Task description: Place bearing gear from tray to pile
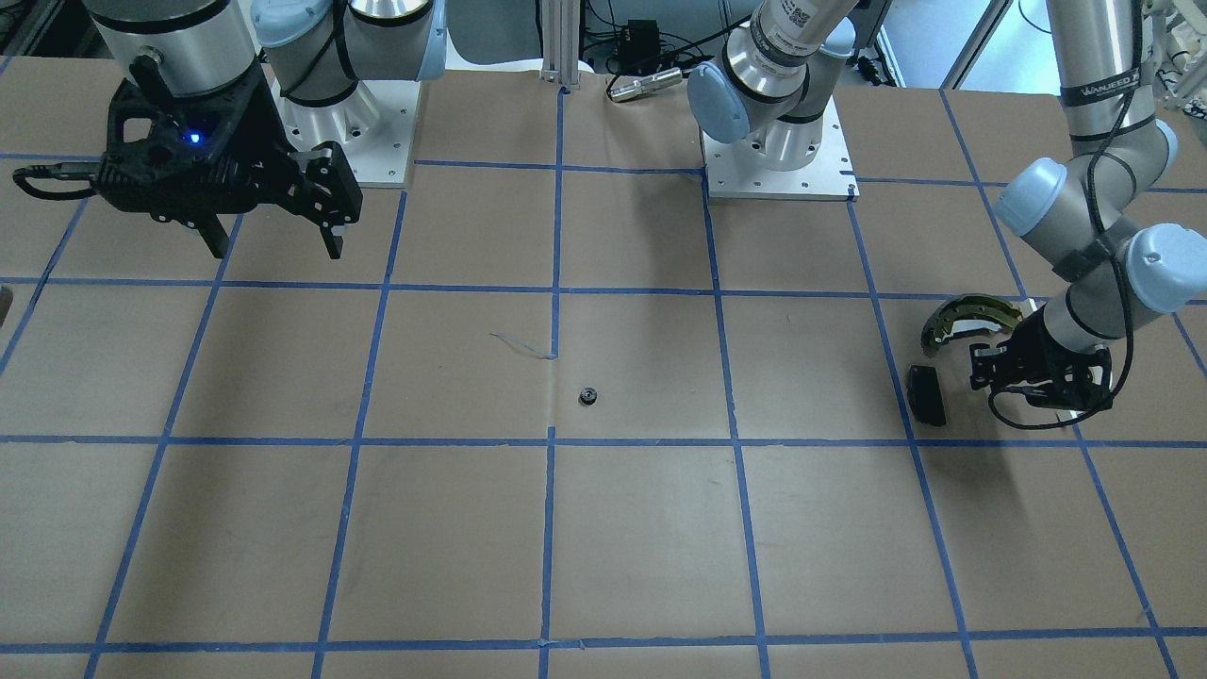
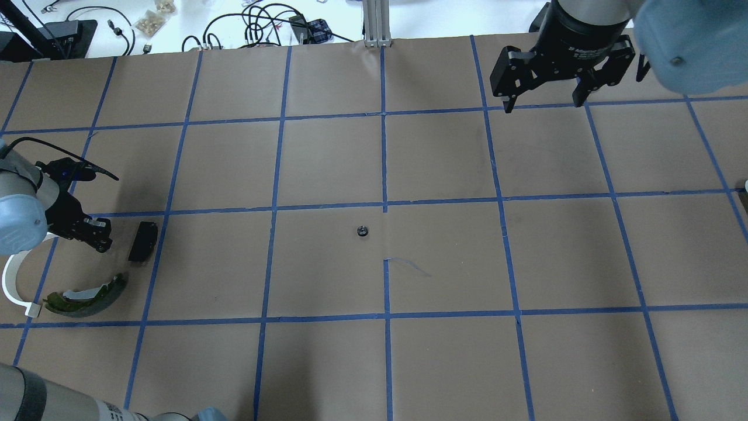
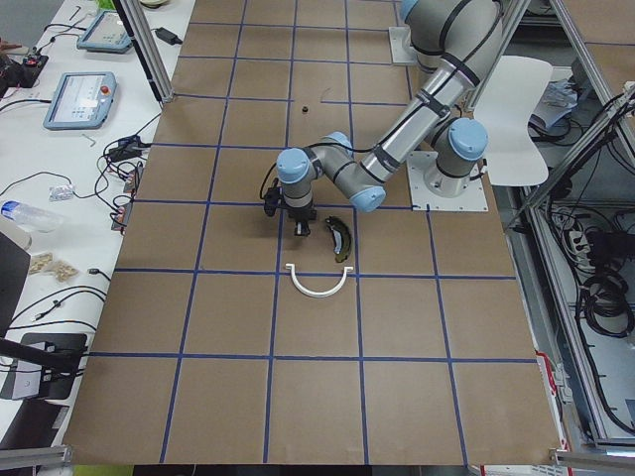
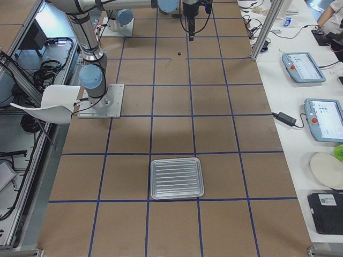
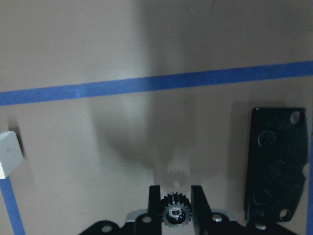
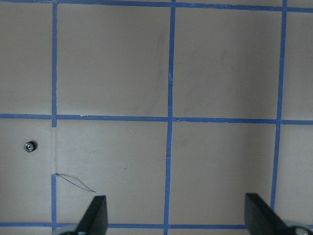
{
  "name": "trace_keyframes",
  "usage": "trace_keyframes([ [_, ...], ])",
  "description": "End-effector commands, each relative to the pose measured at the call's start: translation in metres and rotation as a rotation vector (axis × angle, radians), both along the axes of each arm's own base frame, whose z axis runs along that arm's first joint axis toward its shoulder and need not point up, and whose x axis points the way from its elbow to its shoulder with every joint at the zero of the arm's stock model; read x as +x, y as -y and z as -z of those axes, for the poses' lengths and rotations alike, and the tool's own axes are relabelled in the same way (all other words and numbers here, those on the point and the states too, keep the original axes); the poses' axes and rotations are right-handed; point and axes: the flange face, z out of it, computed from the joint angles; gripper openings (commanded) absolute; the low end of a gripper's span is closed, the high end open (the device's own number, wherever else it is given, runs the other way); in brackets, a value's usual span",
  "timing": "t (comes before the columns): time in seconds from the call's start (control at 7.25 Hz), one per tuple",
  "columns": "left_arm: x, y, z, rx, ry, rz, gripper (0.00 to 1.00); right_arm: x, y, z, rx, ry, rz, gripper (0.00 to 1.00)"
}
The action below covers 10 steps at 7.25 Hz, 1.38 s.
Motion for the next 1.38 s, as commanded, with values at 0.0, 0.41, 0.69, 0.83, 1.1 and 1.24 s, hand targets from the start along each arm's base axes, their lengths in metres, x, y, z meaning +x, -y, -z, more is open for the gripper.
trace_keyframes([
  [0.0,0.001,-0.001,0.008,0.007,-0.012,-0.001,0.40,-0.005,-0.010,-0.001,0.018,0.006,0.075,0.97],
  [0.41,-0.005,0.003,-0.003,0.005,0.002,-0.004,1.00,0.001,-0.025,-0.004,0.005,0.045,0.243,1.00],
  [0.69,-0.040,0.032,-0.032,-0.016,0.018,0.010,1.00,-0.002,-0.027,-0.003,0.011,0.044,0.243,1.00],
  [0.83,-0.069,0.056,-0.068,-0.020,0.021,-0.006,1.00,-0.004,-0.027,-0.002,0.019,0.037,0.211,1.00],
  [1.1,-0.146,0.080,-0.117,-0.042,0.004,-0.026,1.00,-0.003,-0.025,-0.004,0.006,0.035,0.108,1.00],
  [1.24,-0.204,0.083,-0.129,-0.062,0.007,-0.023,1.00,-0.010,-0.022,-0.011,-0.017,0.034,0.112,1.00],
])
